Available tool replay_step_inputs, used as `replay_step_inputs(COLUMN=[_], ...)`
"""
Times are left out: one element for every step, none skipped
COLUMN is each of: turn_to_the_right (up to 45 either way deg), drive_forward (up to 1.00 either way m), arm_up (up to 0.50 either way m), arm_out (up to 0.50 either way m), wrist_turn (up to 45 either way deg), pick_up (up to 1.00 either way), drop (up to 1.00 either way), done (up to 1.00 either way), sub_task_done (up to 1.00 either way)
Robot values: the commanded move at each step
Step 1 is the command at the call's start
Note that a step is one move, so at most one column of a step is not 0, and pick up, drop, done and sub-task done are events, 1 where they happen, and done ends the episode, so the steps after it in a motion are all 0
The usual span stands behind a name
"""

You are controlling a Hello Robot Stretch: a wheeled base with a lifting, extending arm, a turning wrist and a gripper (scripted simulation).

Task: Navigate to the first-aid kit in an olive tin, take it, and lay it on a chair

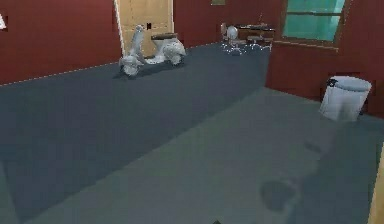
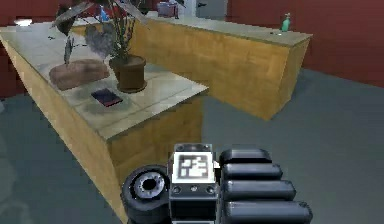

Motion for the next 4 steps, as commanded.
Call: replay_step_inputs(turn_to_the_right=[0.0, 12.0, 0.0, 0.0], drive_forward=[0.45, 0.00, 1.00, 1.00], arm_up=[0.00, 0.00, 0.00, 0.00], arm_out=[0.00, 0.00, 0.00, 0.00], wrist_turn=[0.0, 0.0, 0.0, 0.0], pick_up=[0.00, 0.00, 0.00, 0.00], drop=[0.00, 0.00, 0.00, 0.00], done=[0.00, 0.00, 0.00, 0.00], sub_task_done=[0.00, 0.00, 0.00, 0.00])
